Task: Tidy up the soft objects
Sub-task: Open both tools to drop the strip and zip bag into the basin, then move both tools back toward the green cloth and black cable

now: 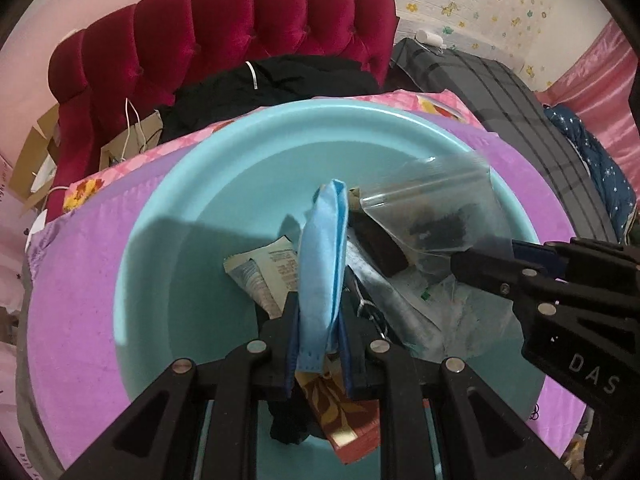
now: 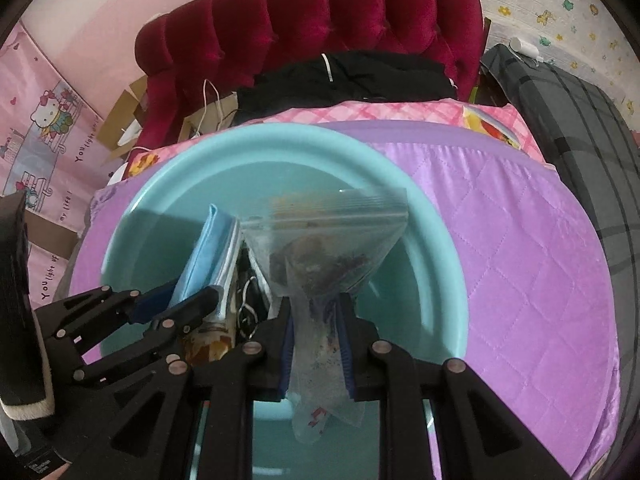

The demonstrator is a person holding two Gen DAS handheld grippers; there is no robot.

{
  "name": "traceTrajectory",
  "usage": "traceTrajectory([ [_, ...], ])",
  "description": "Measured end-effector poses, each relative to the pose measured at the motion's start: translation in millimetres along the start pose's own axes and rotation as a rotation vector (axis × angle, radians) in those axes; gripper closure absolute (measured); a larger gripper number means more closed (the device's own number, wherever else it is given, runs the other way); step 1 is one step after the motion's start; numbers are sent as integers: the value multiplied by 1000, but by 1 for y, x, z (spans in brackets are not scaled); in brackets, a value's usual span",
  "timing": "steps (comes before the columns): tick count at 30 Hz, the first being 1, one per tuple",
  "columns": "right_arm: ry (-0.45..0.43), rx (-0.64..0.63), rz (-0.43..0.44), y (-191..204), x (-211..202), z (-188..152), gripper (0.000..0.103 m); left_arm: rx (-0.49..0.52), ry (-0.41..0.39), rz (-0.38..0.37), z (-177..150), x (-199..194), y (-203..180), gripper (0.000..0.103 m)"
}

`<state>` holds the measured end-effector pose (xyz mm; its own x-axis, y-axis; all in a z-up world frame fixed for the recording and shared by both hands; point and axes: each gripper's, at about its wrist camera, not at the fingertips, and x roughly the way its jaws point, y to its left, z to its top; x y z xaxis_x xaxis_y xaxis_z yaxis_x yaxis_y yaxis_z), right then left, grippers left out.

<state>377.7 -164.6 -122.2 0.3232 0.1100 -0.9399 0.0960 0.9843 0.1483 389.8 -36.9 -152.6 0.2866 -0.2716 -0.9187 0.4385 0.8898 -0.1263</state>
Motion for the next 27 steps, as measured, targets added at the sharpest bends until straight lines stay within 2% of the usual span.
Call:
traceTrajectory([
  [4,-13,4,16,1,-5,1,80,-10,-3,3,-1,-1,2,84],
  [7,-17,-3,20,4,-11,0,75,2,-9,15,-2,-6,0,70],
  [9,-21,-4,18,6,-14,-1,55,3,-11,27,-3,-9,-1,40],
  [10,-27,-1,15,6,-17,-1,51,1,-11,27,-3,-10,-1,33],
  [11,-31,4,12,5,-19,-2,48,-5,-13,28,-4,-11,0,19],
  [12,-34,8,9,5,-21,-2,45,-10,-14,31,-5,-12,0,10],
  [13,-37,10,1,5,-24,-3,41,-12,-18,40,-6,-14,0,8],
  [15,-45,10,-5,4,-29,-4,18,-15,-39,70,-11,-19,0,0],
  [18,-60,7,-16,3,-38,-7,2,-21,-59,87,-16,-27,1,0],
  [27,-91,-25,1,8,-72,-28,0,-33,-89,104,-32,-57,-8,0],
])
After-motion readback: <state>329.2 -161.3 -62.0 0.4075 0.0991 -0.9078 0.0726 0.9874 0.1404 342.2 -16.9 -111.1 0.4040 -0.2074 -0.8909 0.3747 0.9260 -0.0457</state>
